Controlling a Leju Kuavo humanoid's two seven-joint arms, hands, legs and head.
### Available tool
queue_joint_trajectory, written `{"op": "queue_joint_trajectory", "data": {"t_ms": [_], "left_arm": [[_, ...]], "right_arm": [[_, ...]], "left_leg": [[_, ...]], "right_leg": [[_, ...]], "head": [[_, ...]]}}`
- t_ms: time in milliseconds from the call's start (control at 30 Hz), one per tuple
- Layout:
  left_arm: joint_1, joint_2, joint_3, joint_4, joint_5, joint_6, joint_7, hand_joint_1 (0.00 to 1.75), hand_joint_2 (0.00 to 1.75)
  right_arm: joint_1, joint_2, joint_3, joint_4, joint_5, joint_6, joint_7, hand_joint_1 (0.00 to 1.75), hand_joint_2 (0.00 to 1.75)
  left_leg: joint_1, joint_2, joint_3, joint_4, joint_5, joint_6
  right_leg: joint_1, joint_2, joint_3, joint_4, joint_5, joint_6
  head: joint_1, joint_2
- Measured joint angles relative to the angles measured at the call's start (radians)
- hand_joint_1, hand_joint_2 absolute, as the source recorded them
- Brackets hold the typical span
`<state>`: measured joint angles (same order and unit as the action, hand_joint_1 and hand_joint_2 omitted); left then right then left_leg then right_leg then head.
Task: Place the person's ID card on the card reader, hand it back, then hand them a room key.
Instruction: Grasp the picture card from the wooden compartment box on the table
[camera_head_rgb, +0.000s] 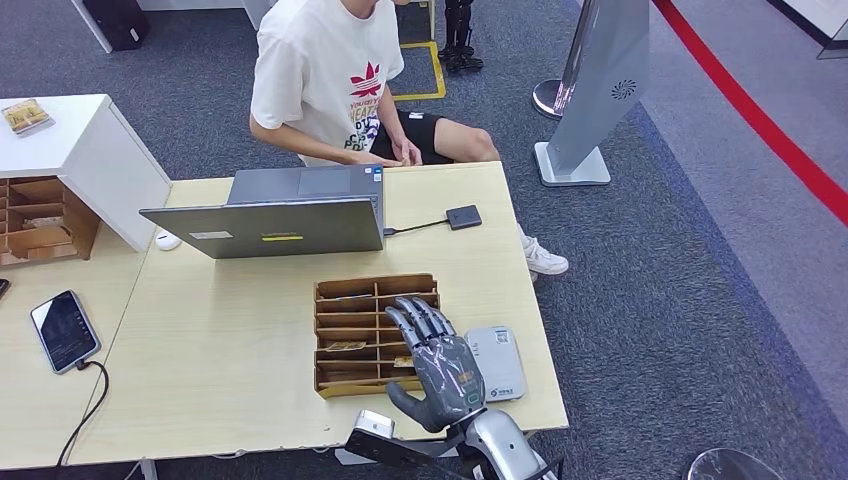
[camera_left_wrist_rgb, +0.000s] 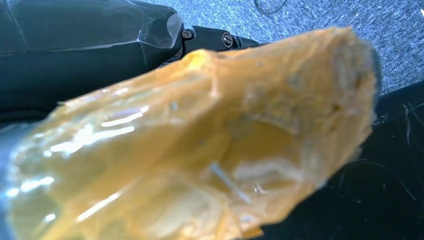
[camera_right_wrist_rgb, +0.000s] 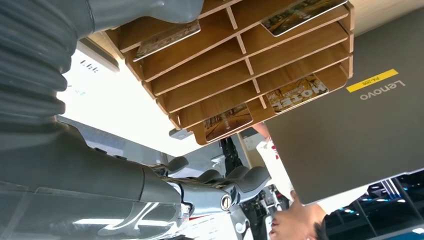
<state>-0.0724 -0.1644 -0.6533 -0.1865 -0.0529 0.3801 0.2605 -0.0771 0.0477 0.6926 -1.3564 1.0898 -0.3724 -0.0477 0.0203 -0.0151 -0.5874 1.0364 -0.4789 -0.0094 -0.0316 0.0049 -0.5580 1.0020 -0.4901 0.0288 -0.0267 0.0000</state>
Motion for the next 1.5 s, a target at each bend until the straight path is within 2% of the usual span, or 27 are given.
{"op": "queue_joint_trajectory", "data": {"t_ms": [767, 1500], "left_arm": [[-0.002, 0.000, 0.000, 0.000, -0.016, -0.005, 0.010, 0.00, 0.00], [-0.005, 0.000, 0.000, 0.000, -0.037, -0.007, 0.018, 0.00, 0.00]], "right_arm": [[-0.001, 0.000, 0.001, 0.039, -0.013, 0.012, 0.003, 0.41, 1.75], [-0.005, 0.009, -0.003, 0.117, 0.001, 0.005, 0.019, 0.41, 1.75]], "left_leg": [[0.000, 0.000, 0.000, 0.000, 0.000, 0.000], [0.000, 0.000, 0.000, 0.000, 0.000, 0.000]], "right_leg": [[0.000, 0.000, 0.000, 0.000, 0.000, 0.000], [0.000, 0.000, 0.000, 0.000, 0.000, 0.000]], "head": [[0.000, 0.000], [0.000, 0.000]]}}
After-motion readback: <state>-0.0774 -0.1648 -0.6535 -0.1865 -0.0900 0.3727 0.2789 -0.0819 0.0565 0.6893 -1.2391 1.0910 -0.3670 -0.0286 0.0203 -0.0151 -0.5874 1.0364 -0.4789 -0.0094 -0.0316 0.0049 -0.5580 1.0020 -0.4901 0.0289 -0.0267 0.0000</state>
